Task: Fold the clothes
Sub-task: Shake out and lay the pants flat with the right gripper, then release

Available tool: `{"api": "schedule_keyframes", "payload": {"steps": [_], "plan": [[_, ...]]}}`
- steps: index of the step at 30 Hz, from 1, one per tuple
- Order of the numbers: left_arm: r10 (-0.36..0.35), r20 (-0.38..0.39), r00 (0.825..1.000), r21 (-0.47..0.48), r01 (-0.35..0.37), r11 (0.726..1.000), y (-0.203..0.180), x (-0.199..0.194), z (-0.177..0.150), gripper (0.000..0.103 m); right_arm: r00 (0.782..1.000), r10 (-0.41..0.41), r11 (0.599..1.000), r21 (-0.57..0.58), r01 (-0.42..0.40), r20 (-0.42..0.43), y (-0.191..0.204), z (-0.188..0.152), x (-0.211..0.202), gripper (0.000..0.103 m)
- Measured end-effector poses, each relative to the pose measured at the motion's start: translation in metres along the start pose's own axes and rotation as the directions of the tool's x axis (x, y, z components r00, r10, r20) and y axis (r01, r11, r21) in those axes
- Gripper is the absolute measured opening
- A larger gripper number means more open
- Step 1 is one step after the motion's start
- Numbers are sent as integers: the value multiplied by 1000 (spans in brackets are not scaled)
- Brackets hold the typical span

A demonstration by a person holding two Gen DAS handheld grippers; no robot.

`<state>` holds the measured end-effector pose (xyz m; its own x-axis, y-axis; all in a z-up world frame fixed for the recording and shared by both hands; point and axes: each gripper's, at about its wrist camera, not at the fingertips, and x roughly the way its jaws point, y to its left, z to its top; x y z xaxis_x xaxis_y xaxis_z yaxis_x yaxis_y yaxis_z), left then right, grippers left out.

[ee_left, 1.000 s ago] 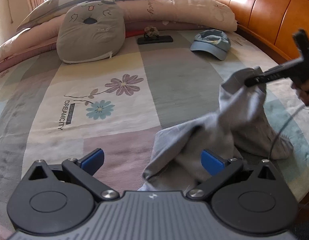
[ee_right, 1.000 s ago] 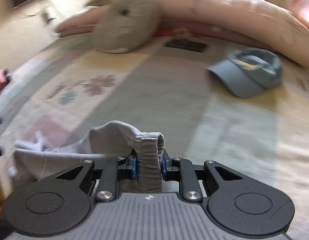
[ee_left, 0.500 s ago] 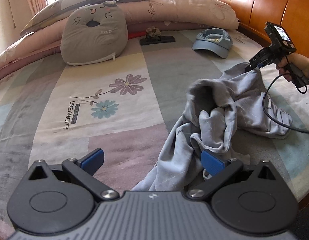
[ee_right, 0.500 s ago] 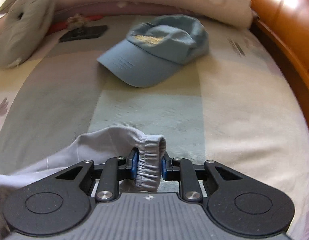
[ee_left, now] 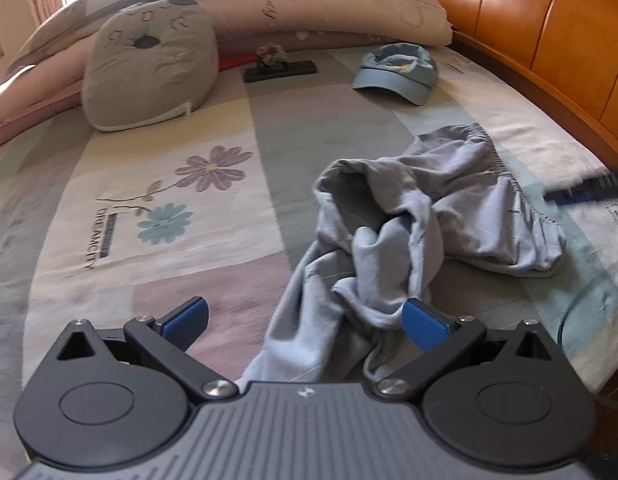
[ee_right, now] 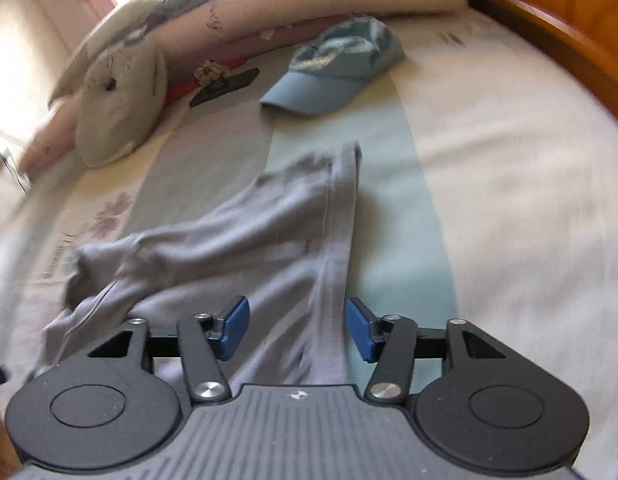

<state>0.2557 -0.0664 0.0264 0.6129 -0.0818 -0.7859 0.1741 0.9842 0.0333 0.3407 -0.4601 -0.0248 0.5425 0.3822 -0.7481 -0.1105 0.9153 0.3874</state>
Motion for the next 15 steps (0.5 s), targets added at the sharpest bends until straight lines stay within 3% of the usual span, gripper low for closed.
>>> {"api": "schedule_keyframes", "payload": {"steps": [4, 8, 15], "plan": [[-36, -4, 999, 22, 36, 999, -9, 7, 3, 102, 1000, 31, 987, 160, -31, 4, -16, -54, -11, 62], [-60, -20, 998, 54, 61, 997, -18, 16, 5, 102, 989, 131, 956, 256, -144, 66, -22, -69, 2, 65], [-87, -32, 996, 88, 90, 992, -24, 19, 3, 102, 941, 267, 862, 385, -329, 208, -35, -85, 25, 68]]}}
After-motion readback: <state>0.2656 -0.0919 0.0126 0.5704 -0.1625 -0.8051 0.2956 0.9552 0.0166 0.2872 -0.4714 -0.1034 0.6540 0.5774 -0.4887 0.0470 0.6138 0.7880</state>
